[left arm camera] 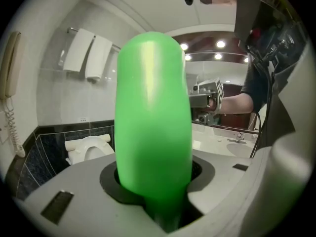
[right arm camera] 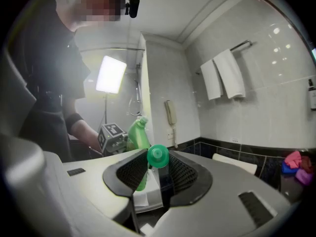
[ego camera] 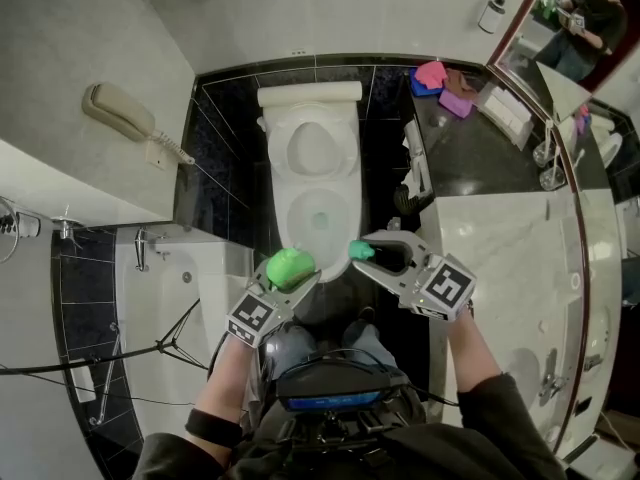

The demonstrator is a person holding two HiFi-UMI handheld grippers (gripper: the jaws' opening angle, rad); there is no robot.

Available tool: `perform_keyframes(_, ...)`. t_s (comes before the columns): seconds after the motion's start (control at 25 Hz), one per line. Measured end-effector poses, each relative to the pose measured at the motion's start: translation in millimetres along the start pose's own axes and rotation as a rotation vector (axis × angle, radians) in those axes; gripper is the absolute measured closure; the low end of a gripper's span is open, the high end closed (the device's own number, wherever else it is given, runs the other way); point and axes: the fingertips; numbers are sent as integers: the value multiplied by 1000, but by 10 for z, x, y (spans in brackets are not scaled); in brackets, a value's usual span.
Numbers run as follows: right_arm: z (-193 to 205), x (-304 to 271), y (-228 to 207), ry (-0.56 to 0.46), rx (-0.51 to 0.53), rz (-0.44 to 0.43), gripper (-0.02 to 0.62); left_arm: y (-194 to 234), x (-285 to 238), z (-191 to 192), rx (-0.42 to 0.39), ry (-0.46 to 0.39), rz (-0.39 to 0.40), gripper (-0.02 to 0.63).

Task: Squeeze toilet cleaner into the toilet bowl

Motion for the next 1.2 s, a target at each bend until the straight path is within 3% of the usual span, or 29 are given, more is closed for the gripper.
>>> perform_keyframes(0.2, -489, -144, 260, 31, 107, -192, 440, -158, 6, 34, -60, -1, 77, 422)
perform_keyframes(0.36, -716, -225, 392, 61, 170, -291, 440, -235, 18, 16, -80, -4, 121, 422)
perform_keyframes(1.2, -744, -671, 626, 220, 236, -553, 442, -276, 116, -2, -130, -2, 243, 422)
Point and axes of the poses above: the fingertips, and each gripper's own axes: x backward along the fingers, y to its left, z out of its underside, and after that the axes turned 8 degrees about -z, right-handed
